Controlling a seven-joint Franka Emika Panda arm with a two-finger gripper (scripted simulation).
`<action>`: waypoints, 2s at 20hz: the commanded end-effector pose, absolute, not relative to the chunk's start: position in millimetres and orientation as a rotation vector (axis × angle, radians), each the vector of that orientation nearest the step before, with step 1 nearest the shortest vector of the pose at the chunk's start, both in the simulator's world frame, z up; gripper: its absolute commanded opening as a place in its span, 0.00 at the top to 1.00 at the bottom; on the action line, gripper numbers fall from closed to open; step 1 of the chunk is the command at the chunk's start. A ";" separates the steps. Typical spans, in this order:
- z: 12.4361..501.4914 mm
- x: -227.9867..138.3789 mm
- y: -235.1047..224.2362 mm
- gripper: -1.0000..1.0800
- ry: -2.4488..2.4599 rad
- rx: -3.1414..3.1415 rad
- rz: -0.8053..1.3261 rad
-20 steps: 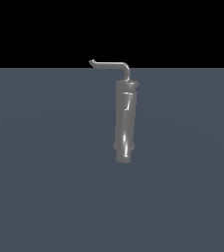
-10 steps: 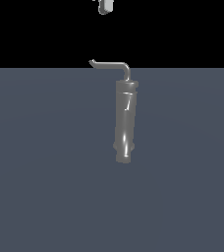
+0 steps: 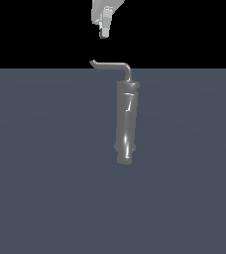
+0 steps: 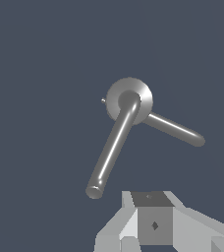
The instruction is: Turn on the faucet by rotating a designated handle.
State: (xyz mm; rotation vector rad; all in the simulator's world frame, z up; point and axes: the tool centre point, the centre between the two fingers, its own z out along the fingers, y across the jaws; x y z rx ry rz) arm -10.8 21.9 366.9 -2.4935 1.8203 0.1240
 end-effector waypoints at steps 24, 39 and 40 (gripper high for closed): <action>299.8 60.1 39.5 1.00 2.342 -2.094 0.000; 299.5 34.1 44.2 1.00 2.341 -2.095 0.001; 299.5 31.4 44.6 1.00 2.341 -2.095 0.001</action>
